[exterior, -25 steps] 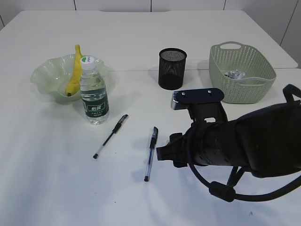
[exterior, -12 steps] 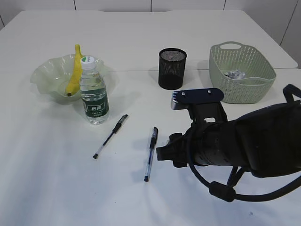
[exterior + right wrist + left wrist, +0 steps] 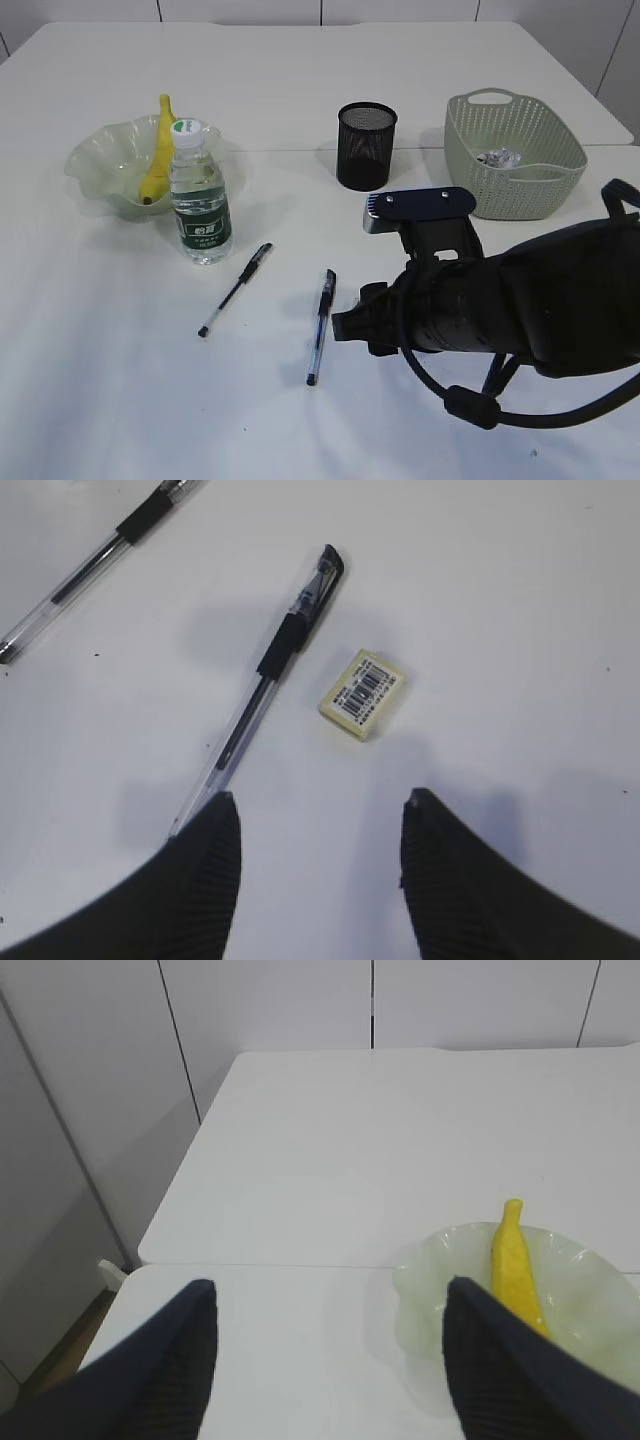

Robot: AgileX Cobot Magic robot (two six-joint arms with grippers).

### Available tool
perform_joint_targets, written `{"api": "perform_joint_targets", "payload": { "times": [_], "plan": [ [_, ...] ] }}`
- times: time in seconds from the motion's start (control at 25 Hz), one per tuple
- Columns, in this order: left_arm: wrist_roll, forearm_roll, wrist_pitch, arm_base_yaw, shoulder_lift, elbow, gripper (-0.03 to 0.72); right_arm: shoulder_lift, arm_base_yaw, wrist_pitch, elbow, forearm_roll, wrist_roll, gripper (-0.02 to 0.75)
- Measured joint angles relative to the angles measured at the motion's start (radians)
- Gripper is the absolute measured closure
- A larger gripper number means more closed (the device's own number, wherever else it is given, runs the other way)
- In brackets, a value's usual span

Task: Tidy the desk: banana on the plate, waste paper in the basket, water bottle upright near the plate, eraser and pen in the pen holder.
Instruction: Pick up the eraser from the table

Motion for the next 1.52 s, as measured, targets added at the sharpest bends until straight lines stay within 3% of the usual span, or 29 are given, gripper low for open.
{"api": "perform_joint_targets", "payload": {
  "times": [0.88, 0.96, 1.12, 1.52],
  "plan": [
    [0.0, 0.0, 0.007, 0.0, 0.073, 0.0, 0.192, 0.0, 0.0, 0.017, 0.0, -0.026, -0.002, 0.349],
    [0.0, 0.0, 0.018, 0.0, 0.073, 0.0, 0.192, 0.0, 0.0, 0.022, 0.0, -0.109, 0.04, 0.349],
    [0.0, 0.0, 0.044, 0.0, 0.074, 0.0, 0.192, 0.007, 0.0, 0.091, -0.006, -0.336, 0.303, 0.349],
    [0.0, 0.0, 0.05, 0.0, 0.074, 0.0, 0.192, 0.042, 0.0, 0.178, -0.006, -1.106, 1.05, 0.349]
  ]
}}
